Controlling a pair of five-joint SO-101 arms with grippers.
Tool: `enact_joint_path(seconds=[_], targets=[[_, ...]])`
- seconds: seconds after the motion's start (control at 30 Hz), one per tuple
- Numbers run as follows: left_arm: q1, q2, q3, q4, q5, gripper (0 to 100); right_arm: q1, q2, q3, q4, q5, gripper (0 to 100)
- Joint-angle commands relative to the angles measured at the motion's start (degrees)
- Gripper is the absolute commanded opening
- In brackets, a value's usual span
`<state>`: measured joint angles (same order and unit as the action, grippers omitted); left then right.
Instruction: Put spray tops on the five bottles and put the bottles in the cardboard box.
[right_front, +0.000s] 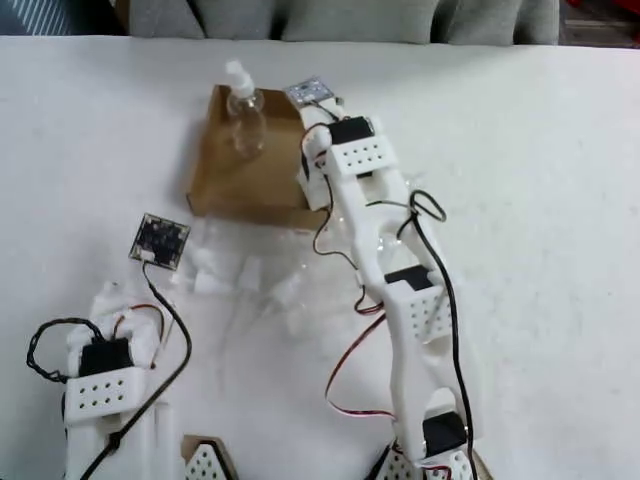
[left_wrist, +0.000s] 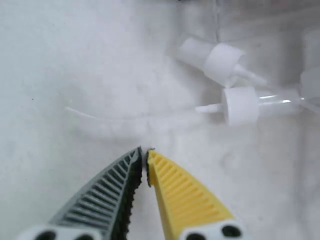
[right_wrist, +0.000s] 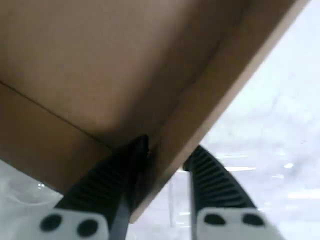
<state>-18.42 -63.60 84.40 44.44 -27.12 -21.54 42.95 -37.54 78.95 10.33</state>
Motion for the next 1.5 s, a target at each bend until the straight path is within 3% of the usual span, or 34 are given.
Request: enact_joint_path(seconds=[0.0, 0.43, 0.57, 0.67, 1.03, 1.33, 1.47], targets=[[0.5, -1.3, -0.4, -1.6, -0.6, 2, 1.3, -2.9, -5.5, 1.8, 0.9, 20.0], [0.7, -0.9, -0.3, -3.9, -0.6, 2, 5.0, -8.6, -19.3, 22.3, 0.5, 22.1], [0.7, -0.9, -0.3, -3.9, -0.6, 2, 8.7, -11.9, -12.1, 22.3, 0.4, 9.7], [0.7, -0.9, -0.4, -3.9, -0.6, 2, 10.2, -15.7, -5.4, 22.3, 0.4, 0.9], [2.6, -0.9, -0.3, -3.8, -0.6, 2, 13.5, -36.3, 30.0, 20.8, 0.4, 1.7], [2.2, -0.8, -0.6, -3.4, -0.6, 2, 21.8, -58.9, 63.8, 8.0, 5.5, 1.7], [0.8, -0.8, -1.1, -2.2, -0.6, 2, 28.9, -65.7, 77.9, 1.3, 10.2, 1.7]])
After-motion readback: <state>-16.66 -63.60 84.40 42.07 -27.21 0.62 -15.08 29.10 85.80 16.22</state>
